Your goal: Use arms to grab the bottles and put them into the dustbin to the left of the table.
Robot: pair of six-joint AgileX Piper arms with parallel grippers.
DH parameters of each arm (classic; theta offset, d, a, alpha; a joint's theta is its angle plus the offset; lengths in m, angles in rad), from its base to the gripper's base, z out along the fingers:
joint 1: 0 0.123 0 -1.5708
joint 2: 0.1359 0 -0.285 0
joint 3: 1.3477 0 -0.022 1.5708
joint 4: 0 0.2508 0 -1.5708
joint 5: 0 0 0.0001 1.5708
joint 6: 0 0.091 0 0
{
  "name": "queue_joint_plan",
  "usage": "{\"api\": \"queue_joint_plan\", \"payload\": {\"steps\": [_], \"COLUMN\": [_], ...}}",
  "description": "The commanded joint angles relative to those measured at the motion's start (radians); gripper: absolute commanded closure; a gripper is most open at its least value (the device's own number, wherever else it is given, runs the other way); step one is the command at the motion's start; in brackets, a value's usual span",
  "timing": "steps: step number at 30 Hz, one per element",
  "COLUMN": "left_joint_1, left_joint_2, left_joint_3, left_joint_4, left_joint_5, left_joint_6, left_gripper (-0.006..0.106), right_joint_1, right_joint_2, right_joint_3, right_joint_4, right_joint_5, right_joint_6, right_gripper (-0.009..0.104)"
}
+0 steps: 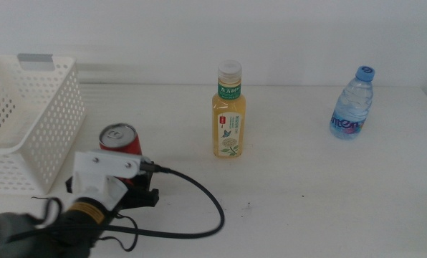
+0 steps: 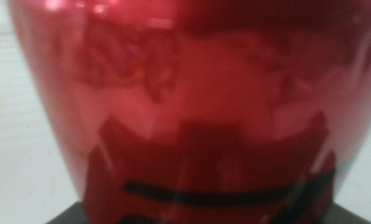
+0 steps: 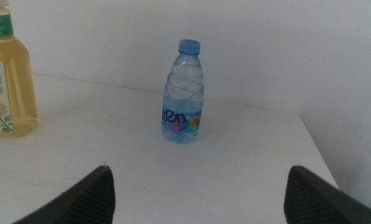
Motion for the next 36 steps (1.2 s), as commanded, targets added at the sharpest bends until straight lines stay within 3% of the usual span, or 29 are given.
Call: {"api": "queue_joint_plan", "payload": {"steps": [1, 4, 8, 13, 18, 23, 27, 36], "left_joint_1": [-0.002, 0.000, 0.025, 0.131, 0.354, 0.577, 0.685, 0.717], "left_joint_2": [-0.140, -0.371, -0.608, -0.690, -0.628, -0.482, -0.341, -0.074], "left_joint_3": [0.014, -0.026, -0.188, -0.405, -0.640, -0.911, -1.104, -1.261], "left_joint_4": [0.008, 0.004, 0.008, 0.080, 0.084, 0.146, 0.148, 0.146], "left_joint_5": [0.093, 0.482, 1.048, 1.384, 1.712, 1.991, 2.129, 2.153], "left_joint_6": [-0.006, 0.008, 0.166, 0.187, 0.264, 0.321, 0.335, 0.404], "left_gripper": [0.102, 0.102, 0.102, 0.102, 0.102, 0.102, 0.102, 0.102], "right_joint_1": [-0.009, -0.009, -0.009, -0.009, -0.009, -0.009, -0.009, -0.009], "right_joint_2": [-0.005, -0.005, -0.005, -0.005, -0.005, -0.005, -0.005, -0.005], "right_joint_3": [0.003, 0.003, 0.003, 0.003, 0.003, 0.003, 0.003, 0.003], "right_joint_4": [-0.006, -0.006, -0.006, -0.006, -0.006, -0.006, -0.006, -0.006], "right_joint_5": [-0.006, -0.006, -0.006, -0.006, -0.006, -0.006, -0.006, -0.006], "right_joint_6": [-0.006, -0.006, -0.006, -0.006, -0.006, -0.006, -0.006, -0.006], "right_gripper": [0.018, 0.018, 0.018, 0.018, 0.018, 0.018, 0.018, 0.018]}}
